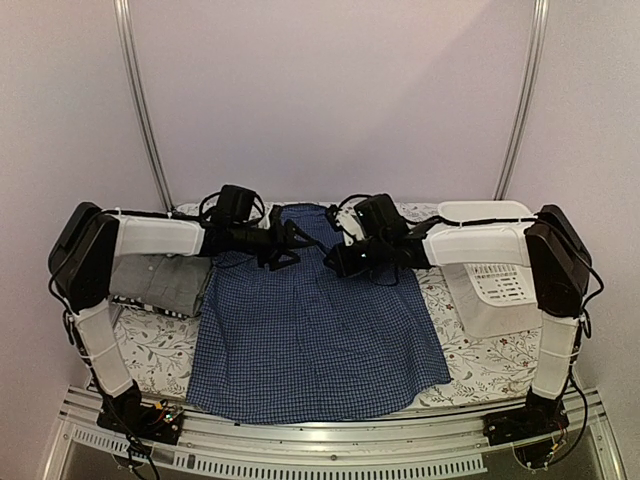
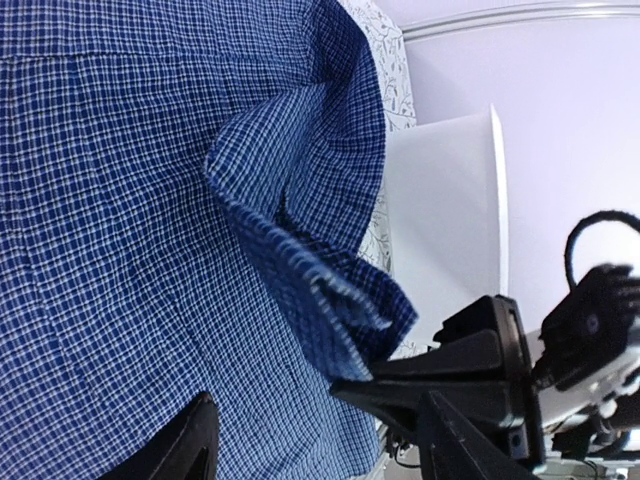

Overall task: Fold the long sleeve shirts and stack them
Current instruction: Pass from the right arm to the left

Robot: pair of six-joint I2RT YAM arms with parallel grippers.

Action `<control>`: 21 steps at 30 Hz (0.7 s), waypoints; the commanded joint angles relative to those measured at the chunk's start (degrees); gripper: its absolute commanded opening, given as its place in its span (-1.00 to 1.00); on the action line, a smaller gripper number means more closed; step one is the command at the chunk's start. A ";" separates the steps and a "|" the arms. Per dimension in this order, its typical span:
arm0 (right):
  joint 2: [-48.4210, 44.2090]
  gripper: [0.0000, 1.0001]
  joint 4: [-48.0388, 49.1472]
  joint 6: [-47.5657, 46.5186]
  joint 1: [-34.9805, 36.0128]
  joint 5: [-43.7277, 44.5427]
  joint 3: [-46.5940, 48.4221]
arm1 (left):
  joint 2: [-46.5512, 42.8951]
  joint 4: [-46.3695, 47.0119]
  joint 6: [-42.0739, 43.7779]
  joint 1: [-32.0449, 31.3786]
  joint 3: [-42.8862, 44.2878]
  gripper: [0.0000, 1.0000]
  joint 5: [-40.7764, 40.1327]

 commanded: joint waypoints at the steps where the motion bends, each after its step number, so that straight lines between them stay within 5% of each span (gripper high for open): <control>1: 4.12 -0.94 3.99 0.91 1.15 -0.44 0.13 | 4.01 2.18 -4.64 -0.95 2.80 0.37 -1.76; 13: 7.99 -0.95 3.92 0.88 1.75 0.05 1.42 | 11.25 -4.19 -3.27 -2.41 6.75 0.35 -5.36; 21: 5.84 -0.98 0.15 -1.77 1.78 3.60 0.69 | 8.00 -9.98 10.67 -2.63 9.94 0.34 -13.37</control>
